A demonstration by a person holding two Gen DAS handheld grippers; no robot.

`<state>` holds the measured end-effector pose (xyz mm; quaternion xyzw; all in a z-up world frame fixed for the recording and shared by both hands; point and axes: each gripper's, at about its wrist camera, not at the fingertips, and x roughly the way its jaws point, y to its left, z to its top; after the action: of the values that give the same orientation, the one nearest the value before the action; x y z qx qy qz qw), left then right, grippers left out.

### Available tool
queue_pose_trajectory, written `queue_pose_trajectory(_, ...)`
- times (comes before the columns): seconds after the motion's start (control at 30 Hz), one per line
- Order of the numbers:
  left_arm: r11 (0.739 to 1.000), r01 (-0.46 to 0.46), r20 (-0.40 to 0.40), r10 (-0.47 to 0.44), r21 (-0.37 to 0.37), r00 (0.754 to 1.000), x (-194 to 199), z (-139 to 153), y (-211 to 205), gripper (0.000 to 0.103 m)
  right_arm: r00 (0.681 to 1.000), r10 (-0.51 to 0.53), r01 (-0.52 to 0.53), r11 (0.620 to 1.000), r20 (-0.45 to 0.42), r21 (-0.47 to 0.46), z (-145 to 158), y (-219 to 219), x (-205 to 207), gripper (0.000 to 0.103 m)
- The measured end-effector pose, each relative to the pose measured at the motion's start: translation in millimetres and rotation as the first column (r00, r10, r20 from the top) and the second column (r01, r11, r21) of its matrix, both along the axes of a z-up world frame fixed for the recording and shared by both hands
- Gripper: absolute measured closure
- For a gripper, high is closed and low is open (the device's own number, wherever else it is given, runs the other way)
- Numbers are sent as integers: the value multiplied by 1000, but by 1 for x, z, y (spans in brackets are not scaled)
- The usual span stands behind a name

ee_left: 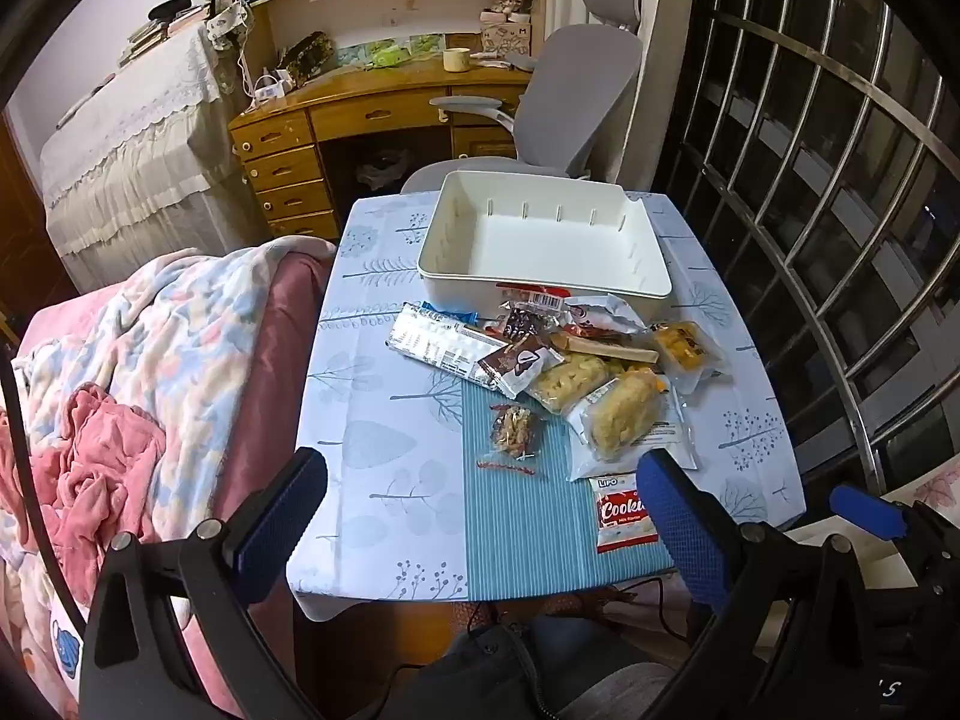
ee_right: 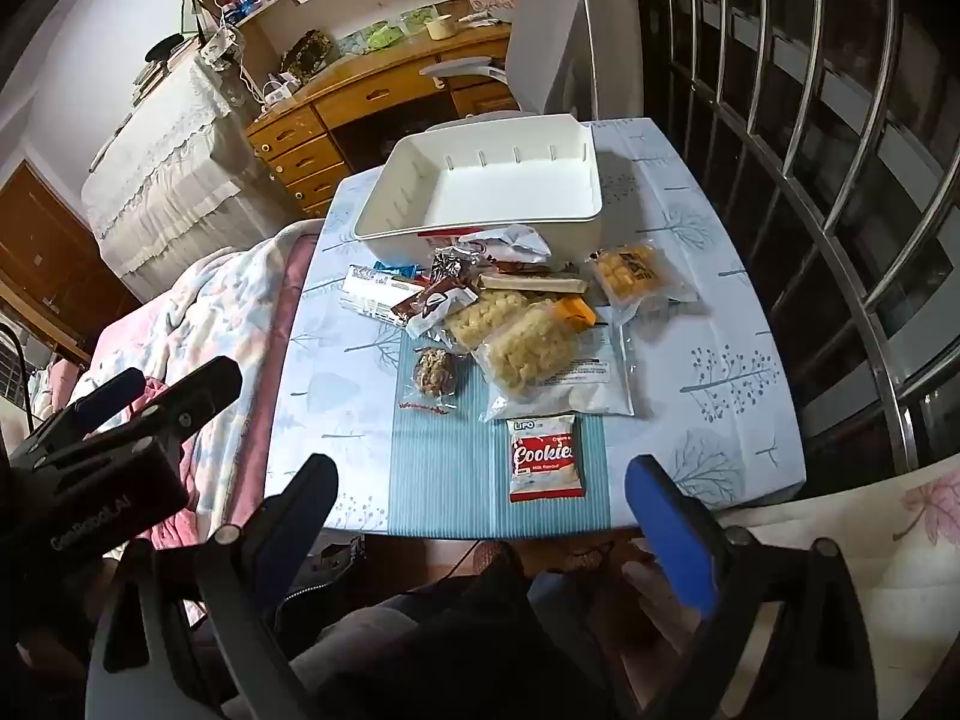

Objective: Organize snacks

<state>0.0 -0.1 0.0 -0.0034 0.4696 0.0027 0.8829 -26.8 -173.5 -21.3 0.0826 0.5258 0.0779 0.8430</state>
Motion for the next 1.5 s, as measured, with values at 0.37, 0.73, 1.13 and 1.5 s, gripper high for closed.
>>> queue_pose_trajectory(0.37,1000,-4,-6,4,-6,1000,-1,0,0,1,1000,4,-4,1000,-12,5,0,-10,5,6)
queue_pose_trajectory(0.73,1000,-11,-8,10,-16,1000,-1,-12,-12,2,999,29,-28,999,-36,21,-12,-28,15,6)
queue_pose_trajectory(1.13,996,-90,-21,90,-13,996,0,-9,-23,2,995,83,-81,996,-53,41,-15,-45,25,6)
queue_pose_trajectory(1.5,981,-185,-74,190,64,979,-2,-15,-16,2,989,95,-88,994,-117,65,-33,-49,36,6)
